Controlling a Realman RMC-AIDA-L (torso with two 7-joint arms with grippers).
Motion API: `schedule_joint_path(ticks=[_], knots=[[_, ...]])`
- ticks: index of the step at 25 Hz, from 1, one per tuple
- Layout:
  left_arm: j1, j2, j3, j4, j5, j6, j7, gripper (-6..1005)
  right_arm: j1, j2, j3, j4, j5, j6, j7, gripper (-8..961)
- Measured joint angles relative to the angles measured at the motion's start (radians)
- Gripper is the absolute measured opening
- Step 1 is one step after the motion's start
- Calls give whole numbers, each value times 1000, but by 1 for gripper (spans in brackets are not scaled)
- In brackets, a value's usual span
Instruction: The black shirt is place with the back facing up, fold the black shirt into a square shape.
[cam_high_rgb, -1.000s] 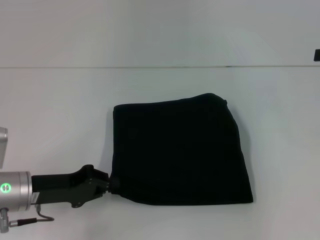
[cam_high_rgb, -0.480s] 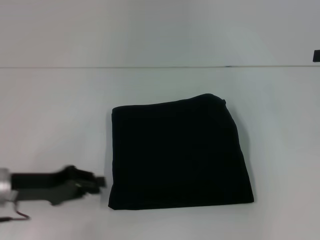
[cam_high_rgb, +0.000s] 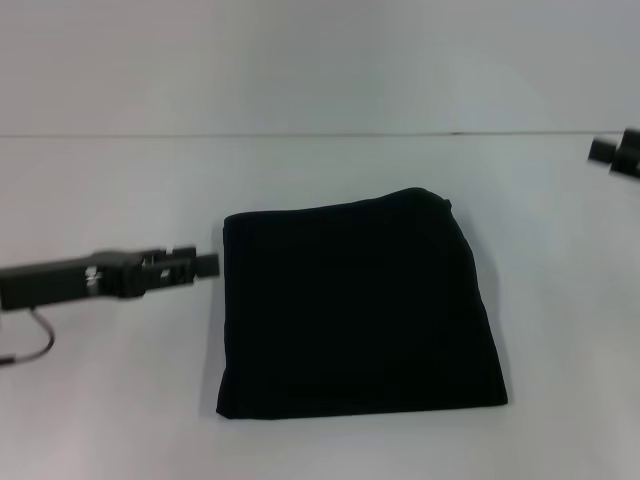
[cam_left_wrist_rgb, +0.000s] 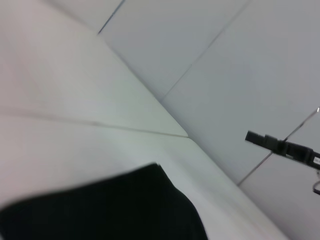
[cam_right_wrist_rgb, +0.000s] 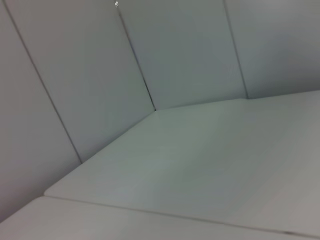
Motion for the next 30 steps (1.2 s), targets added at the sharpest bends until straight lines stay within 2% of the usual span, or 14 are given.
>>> schedule_joint_path(ticks=[3,6,9,12,15,18,24,30], knots=[[-36,-12,14,-1,-1,-82,49,570,-33,39,19,45,24,-17,-114,702],[-58,-16,77,-2,0,-122,107,668,-66,63,20,98,47,-78,-304,714],[-62,-33,127,-10,-3,-126,248,781,-80,60,31,198,48,-135,-468,900],[-50,-68,114,-13,-15,-133,370,872,-98,61,35,253,47,-161,-576,904],[-31,-85,105,-27,-55,-151,452,920,-117,63,37,297,47,-180,-688,907],[-24,-85,109,-47,-67,-157,494,936,-125,63,45,337,50,-183,-767,907],[-23,-74,129,-69,-59,-170,507,936,-105,63,22,359,24,-135,-781,908],[-18,-81,180,-101,-58,-250,509,936,-76,63,-1,383,0,-102,-771,908]])
